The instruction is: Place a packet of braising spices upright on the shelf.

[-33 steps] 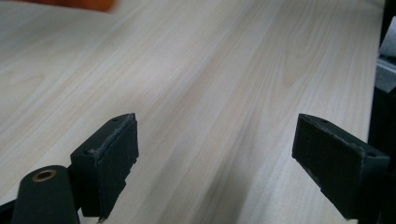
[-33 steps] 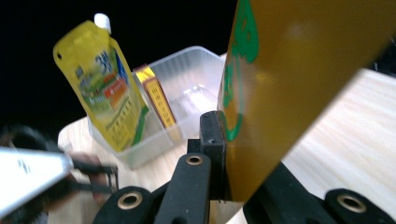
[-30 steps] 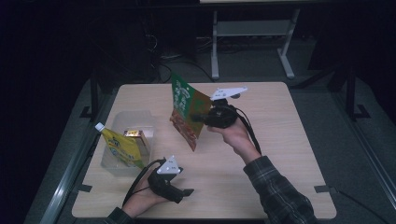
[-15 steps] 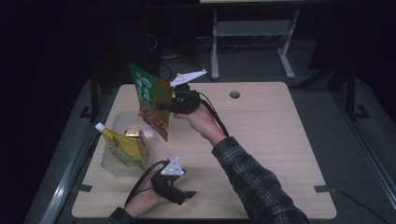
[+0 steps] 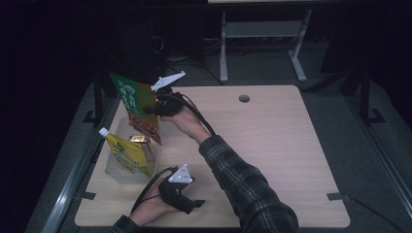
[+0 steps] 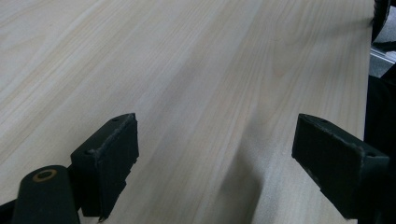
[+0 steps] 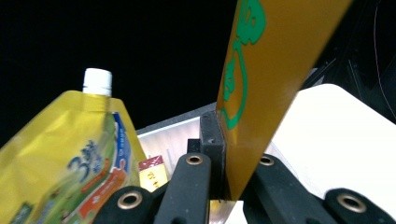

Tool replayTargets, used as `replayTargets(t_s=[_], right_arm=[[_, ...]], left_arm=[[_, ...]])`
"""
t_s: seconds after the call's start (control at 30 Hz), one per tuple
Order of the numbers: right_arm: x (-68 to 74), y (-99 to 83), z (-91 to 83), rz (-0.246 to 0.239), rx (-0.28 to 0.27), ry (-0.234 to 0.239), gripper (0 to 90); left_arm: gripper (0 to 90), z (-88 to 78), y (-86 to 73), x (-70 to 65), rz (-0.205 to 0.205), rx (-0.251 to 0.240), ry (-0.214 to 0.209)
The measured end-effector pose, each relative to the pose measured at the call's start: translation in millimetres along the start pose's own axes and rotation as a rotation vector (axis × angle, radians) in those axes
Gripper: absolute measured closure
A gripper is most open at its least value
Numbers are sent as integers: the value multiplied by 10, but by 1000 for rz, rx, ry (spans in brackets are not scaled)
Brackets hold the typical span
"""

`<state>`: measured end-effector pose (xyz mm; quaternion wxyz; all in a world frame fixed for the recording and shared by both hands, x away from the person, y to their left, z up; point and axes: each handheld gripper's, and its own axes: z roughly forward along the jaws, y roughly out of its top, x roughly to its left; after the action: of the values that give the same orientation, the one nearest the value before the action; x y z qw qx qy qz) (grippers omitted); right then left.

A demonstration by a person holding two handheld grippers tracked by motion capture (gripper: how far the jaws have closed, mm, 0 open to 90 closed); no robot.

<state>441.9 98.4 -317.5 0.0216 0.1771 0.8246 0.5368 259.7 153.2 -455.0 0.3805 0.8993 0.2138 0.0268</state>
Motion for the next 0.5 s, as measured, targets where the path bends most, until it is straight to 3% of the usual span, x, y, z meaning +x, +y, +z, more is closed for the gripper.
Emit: replayTargets(t_s=[0.5], right_arm=[[-40, -89, 289, 13, 27, -1, 897]], left_arm=[[140, 17, 8, -32, -13, -9, -16]])
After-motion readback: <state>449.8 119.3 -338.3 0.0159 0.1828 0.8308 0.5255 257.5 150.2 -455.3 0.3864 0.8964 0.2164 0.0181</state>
